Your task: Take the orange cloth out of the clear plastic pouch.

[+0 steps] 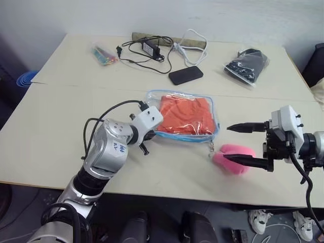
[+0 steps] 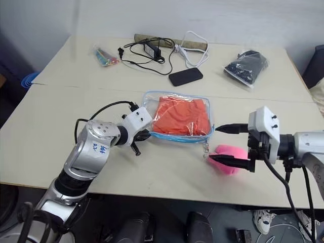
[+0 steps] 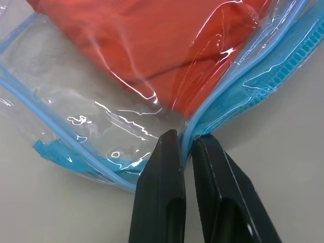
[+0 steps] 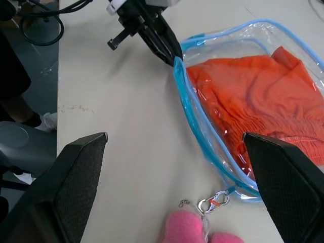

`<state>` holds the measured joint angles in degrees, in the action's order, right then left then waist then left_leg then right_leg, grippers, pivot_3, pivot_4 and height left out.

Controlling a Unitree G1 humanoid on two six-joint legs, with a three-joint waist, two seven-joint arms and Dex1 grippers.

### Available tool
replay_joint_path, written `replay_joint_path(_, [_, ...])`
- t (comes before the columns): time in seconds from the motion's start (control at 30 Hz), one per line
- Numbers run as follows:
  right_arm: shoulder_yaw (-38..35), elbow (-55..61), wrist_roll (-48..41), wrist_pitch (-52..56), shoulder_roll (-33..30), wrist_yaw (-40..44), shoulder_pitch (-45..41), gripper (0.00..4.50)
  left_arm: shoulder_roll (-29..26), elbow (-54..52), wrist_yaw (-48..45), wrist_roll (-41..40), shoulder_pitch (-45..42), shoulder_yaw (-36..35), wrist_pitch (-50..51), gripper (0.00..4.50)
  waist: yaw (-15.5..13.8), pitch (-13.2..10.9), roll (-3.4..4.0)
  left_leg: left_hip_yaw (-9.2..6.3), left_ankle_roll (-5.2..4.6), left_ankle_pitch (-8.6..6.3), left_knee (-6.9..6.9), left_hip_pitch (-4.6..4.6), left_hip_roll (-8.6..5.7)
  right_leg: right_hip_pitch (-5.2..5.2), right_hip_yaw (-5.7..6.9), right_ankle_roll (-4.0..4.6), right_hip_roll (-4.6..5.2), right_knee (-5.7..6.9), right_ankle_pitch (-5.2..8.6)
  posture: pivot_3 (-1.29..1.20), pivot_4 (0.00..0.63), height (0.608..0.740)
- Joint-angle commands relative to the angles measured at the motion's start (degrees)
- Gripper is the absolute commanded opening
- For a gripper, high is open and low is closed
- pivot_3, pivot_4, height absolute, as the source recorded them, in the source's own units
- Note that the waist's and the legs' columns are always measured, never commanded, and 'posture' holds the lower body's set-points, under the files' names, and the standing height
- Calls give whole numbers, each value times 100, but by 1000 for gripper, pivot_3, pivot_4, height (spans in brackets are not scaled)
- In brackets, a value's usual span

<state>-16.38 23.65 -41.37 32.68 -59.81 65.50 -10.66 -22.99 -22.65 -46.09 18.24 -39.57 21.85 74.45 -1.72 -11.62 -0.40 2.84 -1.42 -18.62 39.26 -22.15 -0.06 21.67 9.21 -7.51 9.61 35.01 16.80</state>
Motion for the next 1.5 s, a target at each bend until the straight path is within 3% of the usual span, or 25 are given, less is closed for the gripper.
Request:
replay_joint_path(0.03, [0,1,108,-135,9,30,-50,4500,-260,-384,183,-168,84,196,-27,397,6,0,0,0,0,0,0,0,0,0,0,0,0,0,0,0,150,740])
replay_joint_path(0.2, [70,-152,208,-184,50,6,-209,4500,-546,-702,294,-493,183,334,147,397,10,0,0,0,0,0,-1,1,0,0,-1,1,0,0,0,0,150,740])
replay_joint_path(0.3, [92,-211,275,-221,75,-32,-252,4500,-704,-840,365,-674,248,355,158,960,6,0,0,0,0,0,-1,0,0,0,-1,1,0,-1,0,0,150,740])
replay_joint_path(0.57, [-31,-226,360,-183,136,-117,-83,4500,-1022,-1034,778,-954,238,-19,-52,3430,0,0,0,-1,0,0,-1,0,-1,-1,-2,1,1,-2,0,0,150,740])
replay_joint_path(0.7, [-111,-491,532,-286,71,-38,204,4500,-253,-1259,563,-1898,213,-2055,-277,4452,-34,0,-1,-3,0,0,-1,-3,-3,-2,0,0,2,-4,0,0,150,740])
replay_joint_path(0.73, [-107,-580,577,-327,61,-11,223,4500,-215,-1264,471,-2106,214,-2370,-363,4452,-34,0,-1,-3,0,0,0,-4,-3,-2,2,1,3,-5,0,0,150,740])
replay_joint_path(0.8, [-68,-967,740,-498,29,130,238,4500,-677,-1294,-182,-2553,514,-2917,-1442,4452,-29,1,3,-3,0,0,-1,0,-3,-3,1,0,4,-4,0,0,150,740])
replay_joint_path(0.97, [164,-1999,1237,-1010,-99,527,52,4500,-1812,-1225,-1710,-4019,1300,-3817,-1357,4452,56,4,8,9,2,1,-8,11,1,-2,-4,2,0,-4,1,0,150,740])
replay_joint_path(1.2, [364,-2791,1550,-1381,-185,1011,-295,4500,-2930,-1232,-2639,-4868,2407,-4360,-2104,4452,13,3,10,4,2,0,-5,11,-1,-6,-5,3,2,-6,1,0,150,740])
replay_joint_path(1.33, [478,-2890,1523,-1244,-431,1571,-229,4500,-3570,-922,-3182,-5626,2385,-4679,-1956,4452,23,2,14,2,3,0,-4,9,-2,-6,-3,3,1,-6,1,0,150,740])
replay_joint_path(1.5, [613,-2861,1603,-1148,-576,1906,23,4500,-3998,-664,-3295,-5725,2412,-4516,-2418,4452,37,3,25,5,4,-1,-10,12,1,-6,-2,3,0,-9,1,0,150,740])
